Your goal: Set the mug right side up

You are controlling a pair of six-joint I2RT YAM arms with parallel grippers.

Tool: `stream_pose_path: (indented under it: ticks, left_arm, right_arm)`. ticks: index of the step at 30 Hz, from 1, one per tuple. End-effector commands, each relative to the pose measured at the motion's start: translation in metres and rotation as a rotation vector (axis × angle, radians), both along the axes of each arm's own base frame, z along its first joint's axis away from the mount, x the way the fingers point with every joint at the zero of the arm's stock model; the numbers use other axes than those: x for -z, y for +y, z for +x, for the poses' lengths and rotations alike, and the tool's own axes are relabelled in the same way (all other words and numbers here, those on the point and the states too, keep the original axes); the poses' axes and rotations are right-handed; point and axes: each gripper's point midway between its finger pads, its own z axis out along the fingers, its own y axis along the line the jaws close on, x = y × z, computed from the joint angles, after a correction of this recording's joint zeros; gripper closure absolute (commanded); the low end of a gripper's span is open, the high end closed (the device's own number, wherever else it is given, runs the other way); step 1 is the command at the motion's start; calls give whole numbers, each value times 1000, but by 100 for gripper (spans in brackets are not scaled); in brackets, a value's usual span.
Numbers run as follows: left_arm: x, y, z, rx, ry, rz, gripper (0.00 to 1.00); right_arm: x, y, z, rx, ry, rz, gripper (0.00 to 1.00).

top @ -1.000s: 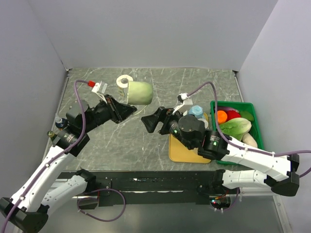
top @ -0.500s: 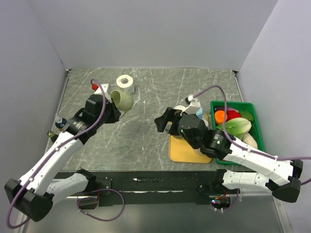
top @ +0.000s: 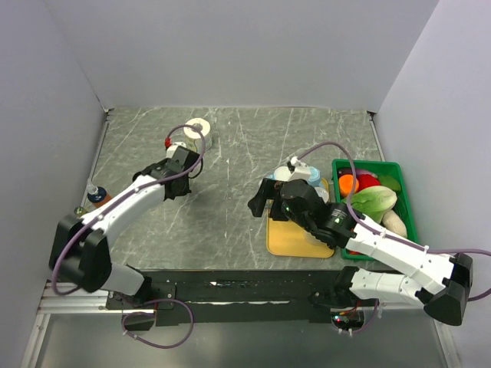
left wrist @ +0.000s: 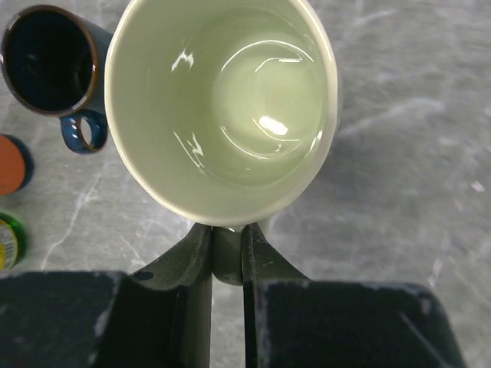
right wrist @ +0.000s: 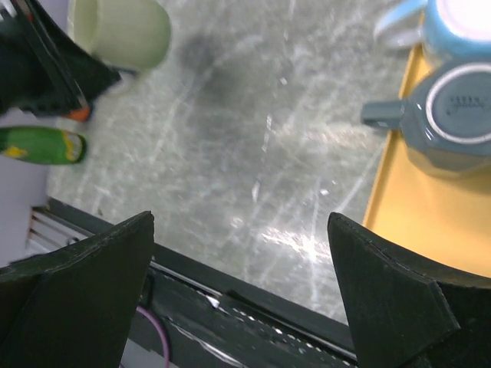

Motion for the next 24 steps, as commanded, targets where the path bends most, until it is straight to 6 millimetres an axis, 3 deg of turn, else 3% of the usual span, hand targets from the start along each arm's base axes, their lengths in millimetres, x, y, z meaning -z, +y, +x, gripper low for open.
stream_pose_path:
  ticks: [1, 9, 24]
  left_arm:
    - [-21, 9, 41, -129, -111, 57, 99]
    - [17, 2, 50, -148, -41, 52, 99]
    - [31, 39, 53, -194, 31, 198, 99]
  right_arm:
    - [17, 0, -6, -64, 44, -30, 0]
    - [26, -18, -4, -81, 33, -110, 0]
    - [40, -40, -9, -34, 62, -97, 0]
